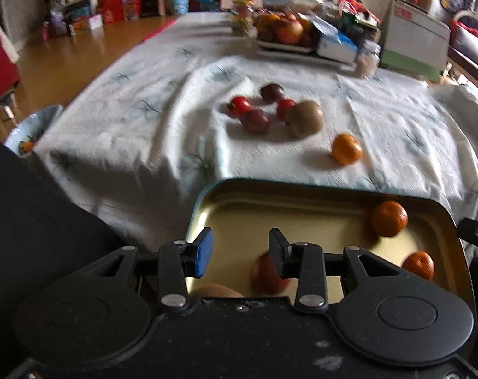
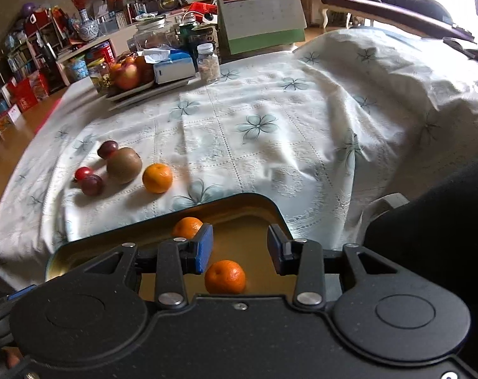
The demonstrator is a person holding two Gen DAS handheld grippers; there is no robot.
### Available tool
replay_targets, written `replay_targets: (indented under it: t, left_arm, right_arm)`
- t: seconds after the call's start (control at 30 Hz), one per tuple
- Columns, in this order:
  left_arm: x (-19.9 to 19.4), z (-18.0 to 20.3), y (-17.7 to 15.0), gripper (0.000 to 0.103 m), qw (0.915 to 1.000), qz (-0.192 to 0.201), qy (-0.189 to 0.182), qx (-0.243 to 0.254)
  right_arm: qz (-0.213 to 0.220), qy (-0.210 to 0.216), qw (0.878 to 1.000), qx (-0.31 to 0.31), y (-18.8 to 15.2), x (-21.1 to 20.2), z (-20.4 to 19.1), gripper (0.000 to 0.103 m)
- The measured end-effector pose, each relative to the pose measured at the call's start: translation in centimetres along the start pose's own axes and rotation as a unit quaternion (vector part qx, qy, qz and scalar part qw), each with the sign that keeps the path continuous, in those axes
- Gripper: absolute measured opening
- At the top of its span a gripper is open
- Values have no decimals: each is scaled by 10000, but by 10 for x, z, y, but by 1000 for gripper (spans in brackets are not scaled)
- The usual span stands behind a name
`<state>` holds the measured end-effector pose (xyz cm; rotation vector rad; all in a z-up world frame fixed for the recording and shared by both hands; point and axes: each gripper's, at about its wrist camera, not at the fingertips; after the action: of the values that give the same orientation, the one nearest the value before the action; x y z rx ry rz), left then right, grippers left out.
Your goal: Organize fruits
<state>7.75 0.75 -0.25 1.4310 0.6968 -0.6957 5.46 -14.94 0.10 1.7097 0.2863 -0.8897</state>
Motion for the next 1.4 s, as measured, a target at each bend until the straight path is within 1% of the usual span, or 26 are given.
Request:
replay_targets:
  t: [0.17, 0.27, 0.3, 0.33, 0.4, 0.47, 0.53, 0.67, 0.9, 1.07, 1.13, 1.2, 1.23, 1.33, 1.4]
  left_arm:
    - [2, 13, -8, 39, 9991, -61, -169, 386]
    - [3, 21, -13, 39, 9976, -52, -187, 664]
    - [3, 24, -15, 41, 9969, -28, -180, 769]
    - [4, 26, -16, 37, 9966, -10, -82, 823]
    - [7, 23, -16, 37, 9972, -13, -32, 744]
    - [7, 20, -13, 38, 9978, -89, -153, 637]
    - [8, 18, -12, 37, 9983, -102, -198, 548]
    - [10, 21, -13, 38, 9980, -42, 40, 629]
    - [13, 17, -10, 37, 9987, -55, 161, 476]
    - [17, 9, -6, 37, 9995, -153, 228, 158]
    - [18, 5, -4, 37, 9994, -170, 286, 33]
    - [19, 1, -2, 37, 9994, -185, 268, -149]
    - [20, -2, -1, 37, 9991, -223, 238, -260]
    - [25, -6, 2, 37, 9982, -314, 245, -439]
    - [25, -7, 2, 37, 9977, -310, 331, -513]
  right_arm:
    - [50, -23, 9969, -786, -14, 1, -24, 47]
    - [66, -90, 9910, -1336, -26, 3, -41, 47]
    - [73, -122, 9882, -1524, -30, 5, -46, 47]
    - [99, -195, 9861, -1650, -33, 5, -50, 44]
    - [134, -264, 9860, -1639, -34, 7, -52, 44]
    - [34, -264, 9852, -1696, -34, 11, -53, 43]
    - [9, -357, 9853, -1668, -35, 14, -54, 43]
    - [37, -528, 9841, -1696, -37, 17, -55, 43]
    - [78, -843, 9862, -1423, -32, 20, -48, 43]
    - [4, -1027, 9887, -1092, -26, 24, -39, 43]
    - [71, -1148, 9879, -1037, -24, 25, -38, 43]
    - [194, -1329, 9859, -998, -23, 26, -38, 43]
    - [182, -1361, 9858, -968, -22, 28, -38, 44]
    - [-38, -1296, 9871, -941, -19, 35, -36, 43]
    - [-42, -1317, 9871, -906, -19, 35, -35, 43]
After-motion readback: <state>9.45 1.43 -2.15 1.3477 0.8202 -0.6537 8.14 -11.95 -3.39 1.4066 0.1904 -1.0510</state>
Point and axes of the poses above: each gripper's, at about its wrist camera, not at the fingertips, and x roughly the way its jaws point, z to its right, y to its top, and after that the axes turned 1 degree about y, right-handed
